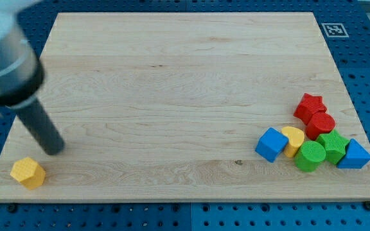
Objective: Push the yellow hexagon up a bit
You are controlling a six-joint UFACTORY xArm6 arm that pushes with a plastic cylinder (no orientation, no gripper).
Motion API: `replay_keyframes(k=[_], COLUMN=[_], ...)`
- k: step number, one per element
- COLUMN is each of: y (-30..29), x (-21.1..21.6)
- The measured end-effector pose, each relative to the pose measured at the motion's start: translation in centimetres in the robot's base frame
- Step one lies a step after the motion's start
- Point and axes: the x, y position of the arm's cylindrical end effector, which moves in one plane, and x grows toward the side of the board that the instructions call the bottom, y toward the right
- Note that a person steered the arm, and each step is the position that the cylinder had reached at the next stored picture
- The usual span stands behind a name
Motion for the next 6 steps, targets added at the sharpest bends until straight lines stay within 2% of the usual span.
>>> replay_keyframes(k=[1,2,3,4,6], y=[-6.6,-6.7,-6.7,-6.6,-5.6], x=[-1.9,-1.6,0.9,6.4,8.2])
